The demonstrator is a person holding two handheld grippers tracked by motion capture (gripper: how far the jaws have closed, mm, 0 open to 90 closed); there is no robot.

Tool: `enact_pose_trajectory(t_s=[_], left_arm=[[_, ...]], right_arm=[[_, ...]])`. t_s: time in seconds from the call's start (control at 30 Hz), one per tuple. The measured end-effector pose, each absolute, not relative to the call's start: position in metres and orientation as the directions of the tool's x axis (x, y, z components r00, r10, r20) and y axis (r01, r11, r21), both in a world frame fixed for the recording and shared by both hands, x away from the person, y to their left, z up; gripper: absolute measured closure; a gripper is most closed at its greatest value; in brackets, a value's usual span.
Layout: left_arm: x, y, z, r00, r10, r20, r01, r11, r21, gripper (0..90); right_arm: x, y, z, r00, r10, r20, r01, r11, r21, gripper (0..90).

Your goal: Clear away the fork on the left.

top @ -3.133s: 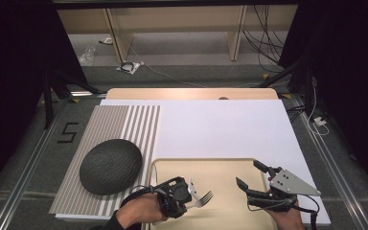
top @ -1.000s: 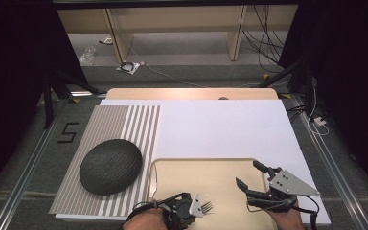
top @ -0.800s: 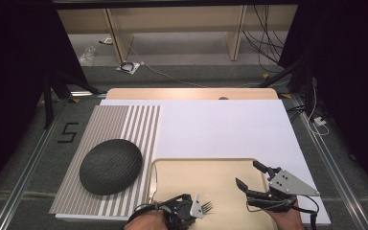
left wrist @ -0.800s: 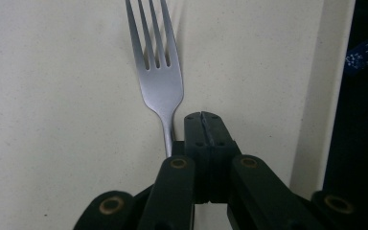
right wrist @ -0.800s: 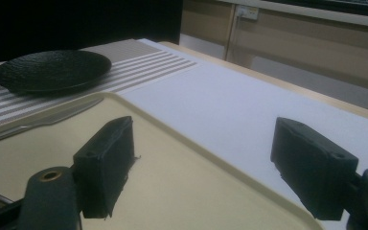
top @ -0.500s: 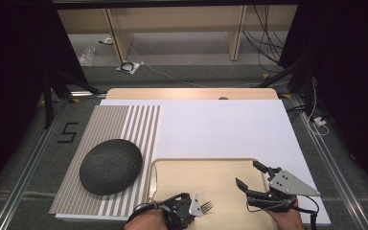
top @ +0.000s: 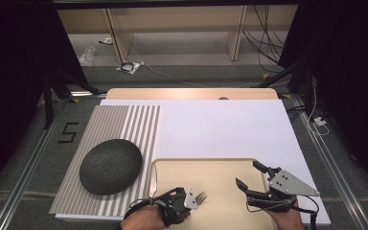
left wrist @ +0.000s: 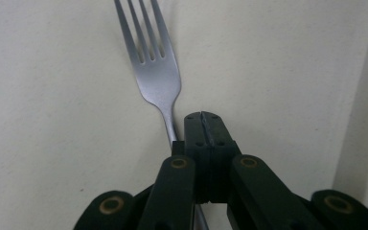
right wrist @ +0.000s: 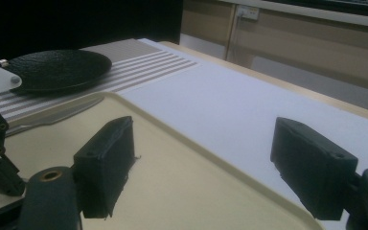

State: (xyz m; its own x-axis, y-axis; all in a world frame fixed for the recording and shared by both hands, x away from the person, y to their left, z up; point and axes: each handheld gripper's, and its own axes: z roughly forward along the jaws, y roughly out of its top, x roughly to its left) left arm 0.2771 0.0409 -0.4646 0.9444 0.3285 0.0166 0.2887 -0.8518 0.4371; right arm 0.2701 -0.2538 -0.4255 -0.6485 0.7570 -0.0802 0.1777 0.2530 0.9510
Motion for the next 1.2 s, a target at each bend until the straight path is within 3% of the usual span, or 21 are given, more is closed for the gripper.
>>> enact_pose_trajectory(t_s=[1.2], left_arm=[[0.306, 0.086, -0.464, 0.892, 0.452, 0.005, 0.407, -0.808, 0.425, 89.2]], right_arm=[[0.27, -0.254, -0.425, -0.648, 0.757, -0.079, 0.182, 0.255, 0.95, 24.0]])
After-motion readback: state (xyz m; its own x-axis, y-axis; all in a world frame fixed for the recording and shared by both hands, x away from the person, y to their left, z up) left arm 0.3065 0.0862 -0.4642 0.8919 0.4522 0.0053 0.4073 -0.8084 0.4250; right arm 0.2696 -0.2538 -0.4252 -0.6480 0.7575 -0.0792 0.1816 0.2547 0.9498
